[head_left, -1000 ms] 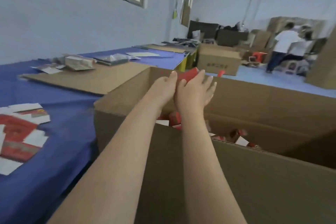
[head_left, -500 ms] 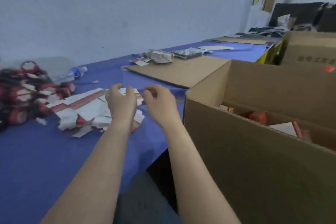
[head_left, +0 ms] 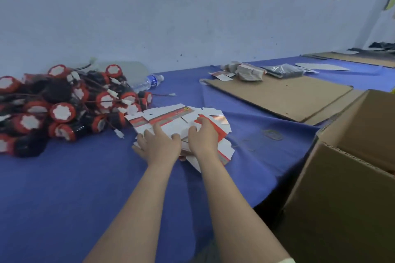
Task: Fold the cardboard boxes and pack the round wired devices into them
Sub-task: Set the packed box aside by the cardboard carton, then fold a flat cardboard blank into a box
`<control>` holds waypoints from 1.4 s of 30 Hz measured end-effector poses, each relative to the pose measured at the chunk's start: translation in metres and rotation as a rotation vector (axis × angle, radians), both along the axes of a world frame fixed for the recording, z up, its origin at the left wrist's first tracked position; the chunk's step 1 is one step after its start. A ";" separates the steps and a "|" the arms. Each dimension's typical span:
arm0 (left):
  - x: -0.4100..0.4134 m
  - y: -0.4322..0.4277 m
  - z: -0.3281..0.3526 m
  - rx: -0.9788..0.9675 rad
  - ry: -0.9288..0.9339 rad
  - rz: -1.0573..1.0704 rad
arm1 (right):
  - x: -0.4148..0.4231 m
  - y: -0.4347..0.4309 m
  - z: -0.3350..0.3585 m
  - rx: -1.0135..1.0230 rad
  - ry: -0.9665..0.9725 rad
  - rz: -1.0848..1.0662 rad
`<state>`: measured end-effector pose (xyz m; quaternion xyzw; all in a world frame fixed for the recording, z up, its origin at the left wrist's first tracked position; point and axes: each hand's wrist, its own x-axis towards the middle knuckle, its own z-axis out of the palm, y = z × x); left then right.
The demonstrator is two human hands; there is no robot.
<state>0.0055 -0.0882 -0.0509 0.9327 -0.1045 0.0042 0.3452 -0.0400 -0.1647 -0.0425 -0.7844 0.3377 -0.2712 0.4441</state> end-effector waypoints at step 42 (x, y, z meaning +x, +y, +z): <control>0.063 0.228 -0.013 -0.974 -0.360 0.551 | 0.093 0.223 -0.040 -0.024 -0.496 0.552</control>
